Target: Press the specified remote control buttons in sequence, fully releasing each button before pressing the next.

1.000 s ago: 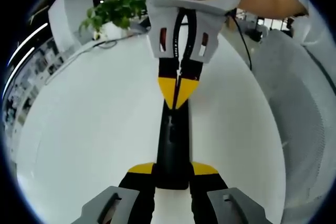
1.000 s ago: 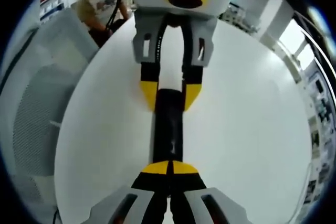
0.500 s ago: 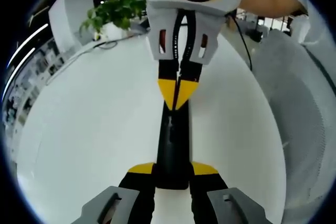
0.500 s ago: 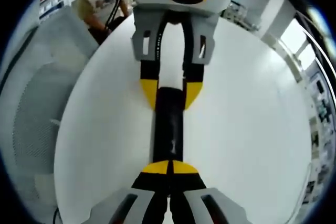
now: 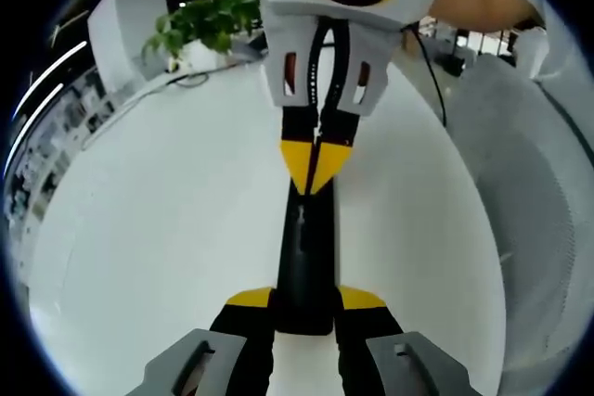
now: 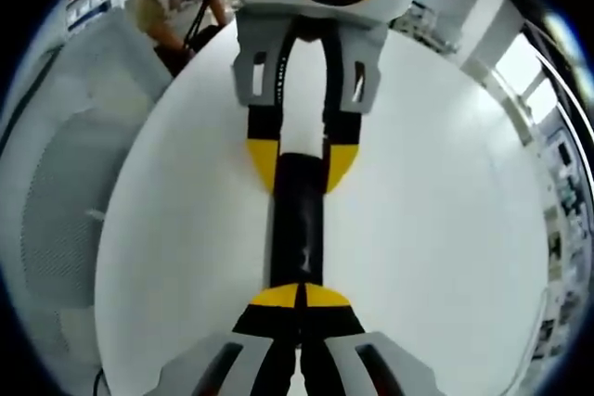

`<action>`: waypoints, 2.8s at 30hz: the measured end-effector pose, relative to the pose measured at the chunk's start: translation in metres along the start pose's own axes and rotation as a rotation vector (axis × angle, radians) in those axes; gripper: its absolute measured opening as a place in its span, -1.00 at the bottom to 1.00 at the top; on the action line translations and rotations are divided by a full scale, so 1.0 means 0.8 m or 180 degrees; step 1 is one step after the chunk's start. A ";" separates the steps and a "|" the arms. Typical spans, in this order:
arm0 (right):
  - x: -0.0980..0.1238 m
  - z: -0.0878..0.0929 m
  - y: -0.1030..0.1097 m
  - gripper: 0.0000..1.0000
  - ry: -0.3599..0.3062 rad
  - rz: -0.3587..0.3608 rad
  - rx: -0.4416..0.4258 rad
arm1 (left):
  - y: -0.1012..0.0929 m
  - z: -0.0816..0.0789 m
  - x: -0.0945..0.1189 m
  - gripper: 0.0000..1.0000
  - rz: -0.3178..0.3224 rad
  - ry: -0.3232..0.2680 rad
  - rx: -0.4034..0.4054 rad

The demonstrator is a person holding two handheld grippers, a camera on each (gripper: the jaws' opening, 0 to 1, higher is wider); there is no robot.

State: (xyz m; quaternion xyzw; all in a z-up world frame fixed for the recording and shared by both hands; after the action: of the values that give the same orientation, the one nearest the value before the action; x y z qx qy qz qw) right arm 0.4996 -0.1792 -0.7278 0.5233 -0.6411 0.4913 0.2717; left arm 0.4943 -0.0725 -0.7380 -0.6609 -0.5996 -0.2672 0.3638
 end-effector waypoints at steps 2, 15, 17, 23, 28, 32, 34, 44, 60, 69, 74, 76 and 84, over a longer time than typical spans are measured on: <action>0.000 0.000 0.001 -1.00 -0.0008 0.0016 0.0014 | 0.000 0.000 0.000 -0.52 0.0009 0.0008 -0.0001; 0.002 0.000 0.001 -1.00 -0.0058 0.0054 0.0005 | 0.001 -0.001 -0.001 -0.52 0.0015 0.0038 0.0003; 0.002 0.000 0.001 -1.00 -0.0049 0.0055 0.0032 | 0.001 -0.001 -0.001 -0.52 0.0016 0.0042 0.0001; 0.005 -0.001 -0.002 -1.00 -0.0112 0.0075 -0.0023 | 0.001 -0.001 -0.001 -0.52 0.0007 0.0048 0.0002; 0.015 -0.011 -0.008 -1.00 -0.0226 0.0132 -0.0095 | 0.001 -0.001 -0.001 -0.52 0.0011 0.0052 -0.0002; 0.020 -0.014 -0.015 -1.00 -0.0262 0.0176 -0.0177 | 0.000 -0.001 -0.001 -0.52 0.0010 0.0052 -0.0003; 0.021 -0.015 -0.020 -1.00 -0.0297 0.0187 -0.0247 | 0.001 -0.001 -0.001 -0.52 0.0011 0.0045 -0.0004; 0.027 -0.018 -0.033 -1.00 -0.0334 0.0247 -0.0299 | 0.001 -0.001 -0.001 -0.52 0.0020 0.0037 -0.0007; 0.036 -0.019 -0.042 -1.00 -0.0339 0.0281 -0.0286 | 0.001 -0.001 -0.001 -0.52 0.0027 0.0058 -0.0016; 0.038 -0.026 -0.054 -1.00 -0.0342 0.0253 -0.0256 | 0.001 -0.001 -0.001 -0.52 0.0025 0.0059 -0.0016; 0.029 -0.025 -0.052 -1.00 -0.0293 0.0122 -0.0261 | 0.000 -0.001 -0.001 -0.52 0.0021 0.0055 -0.0017; 0.025 -0.024 -0.051 -1.00 -0.0275 0.0080 -0.0247 | 0.001 -0.001 -0.001 -0.52 0.0018 0.0051 -0.0017; 0.010 -0.024 -0.039 -1.00 -0.0219 -0.0115 -0.0203 | 0.000 0.000 -0.001 -0.52 0.0008 0.0031 -0.0001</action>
State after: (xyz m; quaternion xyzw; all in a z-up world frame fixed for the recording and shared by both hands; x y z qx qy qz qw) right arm 0.5233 -0.1638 -0.7031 0.5425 -0.6558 0.4473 0.2748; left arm 0.4946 -0.0731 -0.7383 -0.6604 -0.5969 -0.2701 0.3669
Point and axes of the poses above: the point that each gripper's makers call its tool centre point, and the gripper's own axes: x roughly backward along the fingers, y roughly to its left, z roughly out of its underside, the point moved 5 cm from there along x, roughly backward along the fingers, and after that the axes turned 14 degrees about z, right-handed, at the moved point
